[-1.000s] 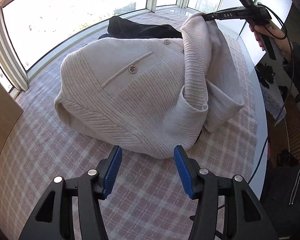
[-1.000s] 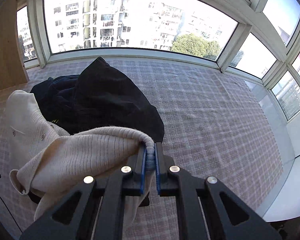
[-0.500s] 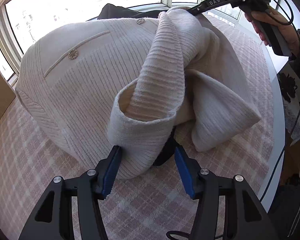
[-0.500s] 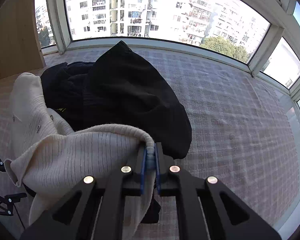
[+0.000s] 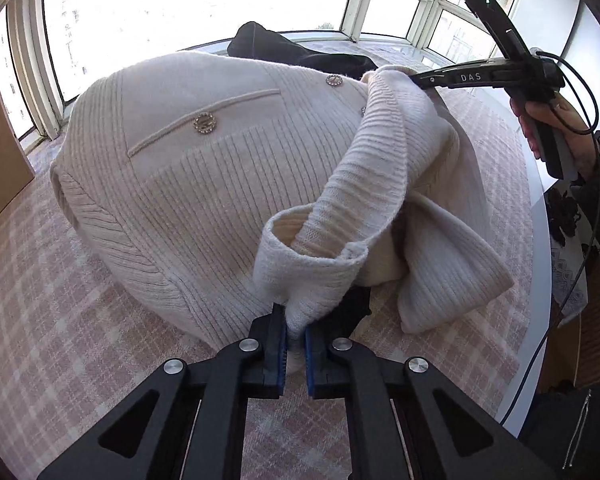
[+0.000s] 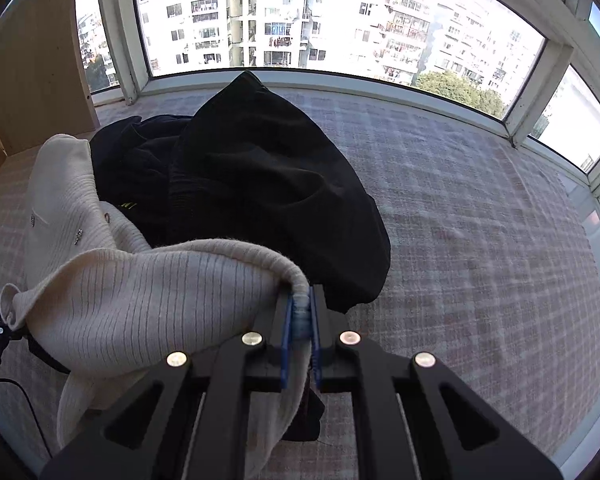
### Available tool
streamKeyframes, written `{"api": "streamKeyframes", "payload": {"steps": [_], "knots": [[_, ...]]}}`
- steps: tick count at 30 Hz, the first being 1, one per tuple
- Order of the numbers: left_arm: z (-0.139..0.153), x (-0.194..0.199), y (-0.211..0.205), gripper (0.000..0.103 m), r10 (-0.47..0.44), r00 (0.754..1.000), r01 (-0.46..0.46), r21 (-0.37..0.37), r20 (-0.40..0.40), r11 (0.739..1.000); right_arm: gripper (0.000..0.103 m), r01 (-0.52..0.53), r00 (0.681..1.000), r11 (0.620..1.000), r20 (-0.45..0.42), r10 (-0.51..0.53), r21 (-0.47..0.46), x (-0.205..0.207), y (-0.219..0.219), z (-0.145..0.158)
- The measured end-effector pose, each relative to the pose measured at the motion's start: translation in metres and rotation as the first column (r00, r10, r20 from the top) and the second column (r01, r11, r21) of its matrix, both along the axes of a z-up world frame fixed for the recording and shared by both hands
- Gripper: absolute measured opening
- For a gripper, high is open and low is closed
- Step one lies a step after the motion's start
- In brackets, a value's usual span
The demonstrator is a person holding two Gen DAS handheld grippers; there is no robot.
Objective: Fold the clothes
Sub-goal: 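Lift the cardigan with both tools and shake it out in the air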
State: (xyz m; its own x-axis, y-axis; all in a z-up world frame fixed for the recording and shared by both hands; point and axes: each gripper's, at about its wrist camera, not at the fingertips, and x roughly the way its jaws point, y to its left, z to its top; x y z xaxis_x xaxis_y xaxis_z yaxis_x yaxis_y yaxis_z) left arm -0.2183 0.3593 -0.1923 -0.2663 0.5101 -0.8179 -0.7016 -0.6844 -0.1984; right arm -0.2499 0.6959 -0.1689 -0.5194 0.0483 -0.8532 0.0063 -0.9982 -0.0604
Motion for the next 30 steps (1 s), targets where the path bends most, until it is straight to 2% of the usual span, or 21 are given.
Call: {"api": "streamKeyframes", "payload": {"steps": [3,6,10,16,19,22,24,30], "knots": [[0.014,-0.006,-0.012,0.006,-0.015,1.0,0.015,0.042,0.008,0.999,0.008,0.007,1.0,1.0,0.001,-0.007,-0.016,0.004,0.005,0.003],[0.012,-0.016,-0.024,0.006,-0.02,0.999,0.018,0.062,0.033,0.998,0.008,0.018,1.0,1.0,0.006,-0.018,-0.013,0.005,0.008,0.005],[0.022,-0.018,-0.02,0.005,-0.013,1.0,0.013,0.037,-0.017,0.999,0.008,0.027,0.999,1.0,-0.02,-0.027,-0.008,0.009,0.004,0.011],[0.083,-0.033,-0.039,0.005,0.048,0.982,-0.039,0.054,-0.181,0.998,0.008,0.018,0.995,0.999,-0.095,-0.021,-0.028,0.013,-0.003,0.044],[0.131,-0.054,-0.054,0.005,0.101,0.959,-0.081,0.084,-0.265,0.993,0.008,0.007,0.987,0.998,-0.158,-0.016,-0.061,0.012,-0.009,0.081],[0.181,-0.073,-0.069,0.005,0.138,0.922,-0.111,0.093,-0.361,0.989,0.008,-0.027,0.973,0.998,-0.232,0.014,-0.055,0.012,-0.026,0.128],[0.212,-0.074,-0.083,0.005,0.152,0.892,-0.127,0.085,-0.427,0.988,0.008,-0.053,0.958,0.998,-0.283,0.039,-0.042,0.014,-0.042,0.162],[0.294,-0.061,-0.147,0.005,0.203,0.811,-0.163,0.121,-0.548,0.979,0.008,-0.113,0.9,0.992,-0.417,0.127,0.059,0.031,-0.113,0.262]]}}
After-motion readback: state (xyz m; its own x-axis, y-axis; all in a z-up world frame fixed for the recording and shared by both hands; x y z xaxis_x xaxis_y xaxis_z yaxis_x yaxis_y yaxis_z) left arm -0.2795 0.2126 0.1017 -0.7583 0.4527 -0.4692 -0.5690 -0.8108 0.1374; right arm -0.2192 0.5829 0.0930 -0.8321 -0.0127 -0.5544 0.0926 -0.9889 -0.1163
